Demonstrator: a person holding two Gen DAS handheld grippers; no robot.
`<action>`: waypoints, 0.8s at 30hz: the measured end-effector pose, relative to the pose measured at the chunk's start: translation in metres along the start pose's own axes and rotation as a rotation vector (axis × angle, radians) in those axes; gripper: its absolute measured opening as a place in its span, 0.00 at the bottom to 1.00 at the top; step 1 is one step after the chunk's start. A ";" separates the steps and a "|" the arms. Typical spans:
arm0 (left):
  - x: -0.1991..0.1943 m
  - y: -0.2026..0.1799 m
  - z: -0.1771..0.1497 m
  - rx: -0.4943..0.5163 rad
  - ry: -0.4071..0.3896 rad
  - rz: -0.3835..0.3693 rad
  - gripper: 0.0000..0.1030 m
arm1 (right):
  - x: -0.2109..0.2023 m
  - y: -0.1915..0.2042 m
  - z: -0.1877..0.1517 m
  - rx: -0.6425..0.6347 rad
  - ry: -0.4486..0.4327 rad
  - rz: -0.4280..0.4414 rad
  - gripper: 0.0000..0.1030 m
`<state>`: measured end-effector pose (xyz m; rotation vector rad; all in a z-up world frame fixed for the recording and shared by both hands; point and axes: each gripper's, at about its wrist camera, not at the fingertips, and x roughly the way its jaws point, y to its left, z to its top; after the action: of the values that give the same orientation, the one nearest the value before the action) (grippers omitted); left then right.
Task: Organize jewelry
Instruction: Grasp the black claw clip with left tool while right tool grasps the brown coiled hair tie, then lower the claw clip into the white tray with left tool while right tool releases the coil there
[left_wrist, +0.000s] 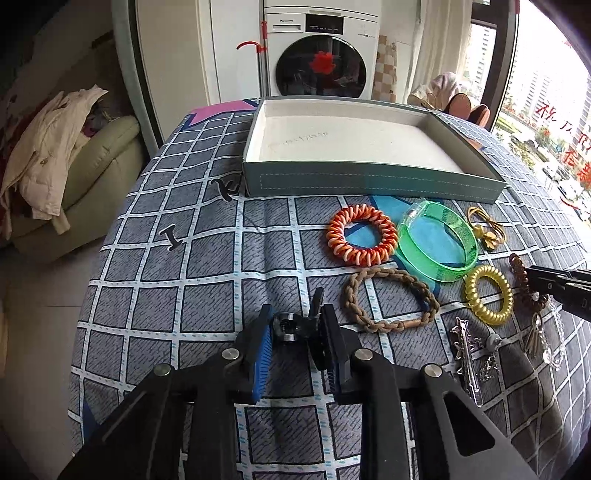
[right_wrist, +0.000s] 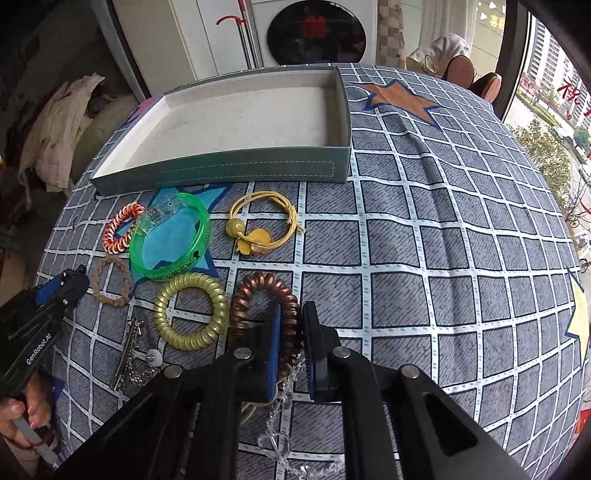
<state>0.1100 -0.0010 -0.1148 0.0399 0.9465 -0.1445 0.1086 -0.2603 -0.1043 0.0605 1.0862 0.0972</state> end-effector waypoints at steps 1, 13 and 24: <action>-0.002 0.001 0.000 -0.007 0.001 -0.027 0.43 | -0.003 -0.001 0.000 0.003 -0.010 0.011 0.12; -0.051 0.006 0.063 -0.028 -0.084 -0.121 0.43 | -0.043 -0.017 0.049 0.081 -0.118 0.170 0.12; 0.022 -0.022 0.161 0.042 -0.103 -0.036 0.43 | -0.005 -0.009 0.138 0.112 -0.138 0.156 0.12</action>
<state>0.2493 -0.0405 -0.0377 0.0540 0.8415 -0.1984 0.2287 -0.2699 -0.0366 0.2491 0.9470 0.1699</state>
